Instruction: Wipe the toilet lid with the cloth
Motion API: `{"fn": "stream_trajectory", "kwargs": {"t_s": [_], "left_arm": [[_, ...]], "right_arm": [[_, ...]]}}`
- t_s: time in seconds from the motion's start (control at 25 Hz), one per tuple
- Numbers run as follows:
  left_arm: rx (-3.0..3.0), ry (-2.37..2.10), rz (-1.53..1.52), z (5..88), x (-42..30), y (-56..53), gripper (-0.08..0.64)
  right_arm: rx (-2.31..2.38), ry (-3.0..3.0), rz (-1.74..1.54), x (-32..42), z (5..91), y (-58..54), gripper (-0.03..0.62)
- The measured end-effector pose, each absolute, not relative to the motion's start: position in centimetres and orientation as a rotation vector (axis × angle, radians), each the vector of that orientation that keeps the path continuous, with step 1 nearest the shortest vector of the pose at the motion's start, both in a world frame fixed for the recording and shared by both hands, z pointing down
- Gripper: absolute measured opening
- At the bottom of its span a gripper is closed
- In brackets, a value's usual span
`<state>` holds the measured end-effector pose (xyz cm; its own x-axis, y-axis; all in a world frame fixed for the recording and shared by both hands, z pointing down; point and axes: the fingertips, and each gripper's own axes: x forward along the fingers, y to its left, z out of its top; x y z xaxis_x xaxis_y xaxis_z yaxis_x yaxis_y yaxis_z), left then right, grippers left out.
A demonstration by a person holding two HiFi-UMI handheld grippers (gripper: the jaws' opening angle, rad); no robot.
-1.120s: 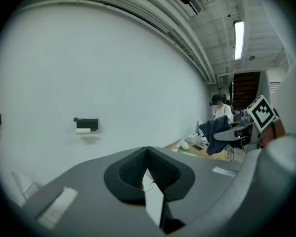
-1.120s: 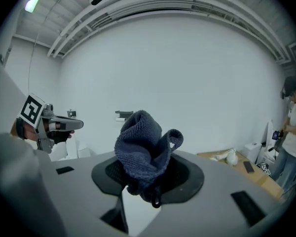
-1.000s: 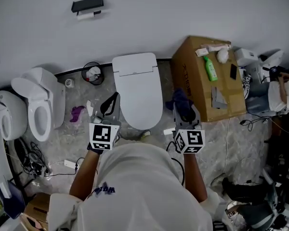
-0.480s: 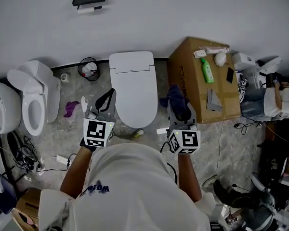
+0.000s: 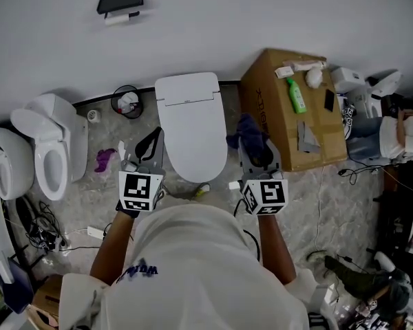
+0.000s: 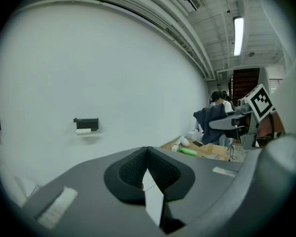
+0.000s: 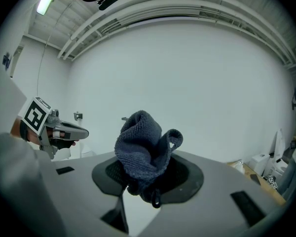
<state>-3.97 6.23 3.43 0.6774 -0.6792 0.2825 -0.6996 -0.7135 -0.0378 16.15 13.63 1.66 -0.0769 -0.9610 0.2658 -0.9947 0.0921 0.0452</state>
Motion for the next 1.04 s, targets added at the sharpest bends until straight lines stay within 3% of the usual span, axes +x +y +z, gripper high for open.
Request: {"fn": "stream_trajectory", "kwargs": {"t_s": [1.04], "left_arm": [[2.759, -1.219, 0.480, 5.8, -5.9, 7.0, 0.000]], "right_arm": [[1.858, -2.156, 0.100, 16.4, 0.8, 12.7, 0.149]]}}
